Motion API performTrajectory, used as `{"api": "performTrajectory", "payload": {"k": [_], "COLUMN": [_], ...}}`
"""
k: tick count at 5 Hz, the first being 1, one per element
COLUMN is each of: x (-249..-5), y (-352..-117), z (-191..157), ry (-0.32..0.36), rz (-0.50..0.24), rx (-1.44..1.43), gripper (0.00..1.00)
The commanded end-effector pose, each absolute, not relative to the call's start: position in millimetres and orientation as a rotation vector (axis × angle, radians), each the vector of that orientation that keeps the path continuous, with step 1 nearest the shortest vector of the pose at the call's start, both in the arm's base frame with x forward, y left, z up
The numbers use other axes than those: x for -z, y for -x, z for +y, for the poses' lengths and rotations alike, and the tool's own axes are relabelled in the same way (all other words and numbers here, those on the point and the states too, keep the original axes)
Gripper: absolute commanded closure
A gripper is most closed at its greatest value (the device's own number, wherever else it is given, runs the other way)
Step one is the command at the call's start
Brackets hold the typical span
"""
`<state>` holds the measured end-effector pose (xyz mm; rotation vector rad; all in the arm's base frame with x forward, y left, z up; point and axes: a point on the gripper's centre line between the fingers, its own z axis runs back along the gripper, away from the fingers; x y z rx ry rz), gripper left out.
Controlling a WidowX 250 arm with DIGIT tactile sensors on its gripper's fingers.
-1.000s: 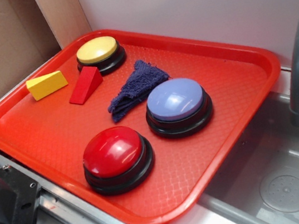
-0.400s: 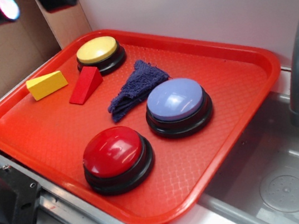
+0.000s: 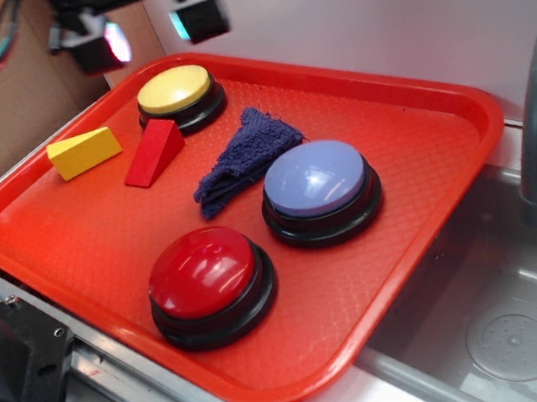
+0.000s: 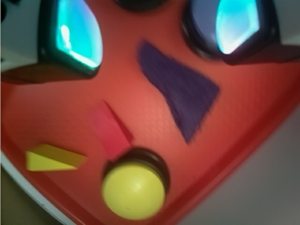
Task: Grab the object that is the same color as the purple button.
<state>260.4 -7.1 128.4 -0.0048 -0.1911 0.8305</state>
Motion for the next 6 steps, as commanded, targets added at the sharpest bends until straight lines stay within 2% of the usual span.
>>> {"api": "performTrajectory", "payload": {"k": [1, 3, 4, 5, 6], "x": [-68, -32, -26, -26, -29], "y": [-313, -314, -308, -303, -301], "z": [9, 11, 8, 5, 4], "ry": [-0.004, 0.016, 0.028, 0.028, 0.031], "rz": [-0.213, -0.161, -0.146, -0.148, -0.155], "rx": [-0.937, -0.925, -0.916, -0.902, -0.884], "gripper": [0.00, 0.00, 0.46, 1.00, 1.00]}}
